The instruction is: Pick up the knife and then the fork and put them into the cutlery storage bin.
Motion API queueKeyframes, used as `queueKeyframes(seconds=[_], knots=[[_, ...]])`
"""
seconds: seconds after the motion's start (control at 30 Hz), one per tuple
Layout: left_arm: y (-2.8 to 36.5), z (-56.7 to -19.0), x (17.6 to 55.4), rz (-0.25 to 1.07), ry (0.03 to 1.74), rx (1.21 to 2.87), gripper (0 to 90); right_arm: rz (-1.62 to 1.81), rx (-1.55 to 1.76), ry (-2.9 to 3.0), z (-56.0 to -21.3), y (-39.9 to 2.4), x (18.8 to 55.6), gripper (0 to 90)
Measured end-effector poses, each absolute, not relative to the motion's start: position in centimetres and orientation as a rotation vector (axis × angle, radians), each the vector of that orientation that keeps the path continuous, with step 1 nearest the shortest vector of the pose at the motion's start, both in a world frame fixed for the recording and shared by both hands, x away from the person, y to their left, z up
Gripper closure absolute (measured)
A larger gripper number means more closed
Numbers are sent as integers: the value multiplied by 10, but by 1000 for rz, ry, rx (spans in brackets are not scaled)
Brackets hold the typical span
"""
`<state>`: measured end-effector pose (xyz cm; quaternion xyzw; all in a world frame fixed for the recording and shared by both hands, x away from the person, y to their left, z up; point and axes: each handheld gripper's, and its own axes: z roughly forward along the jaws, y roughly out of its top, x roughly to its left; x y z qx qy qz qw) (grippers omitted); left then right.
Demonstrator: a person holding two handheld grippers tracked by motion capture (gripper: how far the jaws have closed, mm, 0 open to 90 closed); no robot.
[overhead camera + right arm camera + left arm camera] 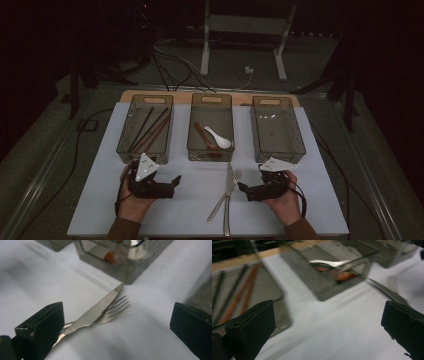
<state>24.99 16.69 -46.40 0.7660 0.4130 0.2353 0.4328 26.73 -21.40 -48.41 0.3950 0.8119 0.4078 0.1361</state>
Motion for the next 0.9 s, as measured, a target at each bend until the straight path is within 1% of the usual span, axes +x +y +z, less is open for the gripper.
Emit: queueKeyframes(seconds=[0.27,0.4,0.77,0.8,0.83,0.9], knots=[[200,-469,244,670,1106,1853,6,1139,1114,2424,-495,-193,262,0],[210,-474,242,685,1143,1839,6,1106,1101,2462,-502,-184,261,0],[212,-479,240,685,1165,1826,6,977,1032,2552,-516,-158,250,0],[212,-479,240,683,1165,1827,6,959,1023,2557,-518,-155,250,2],[212,-479,240,682,1166,1826,7,946,1017,2560,-519,-154,248,42],[213,-479,240,683,1167,1824,6,919,1011,2557,-521,-151,247,64]])
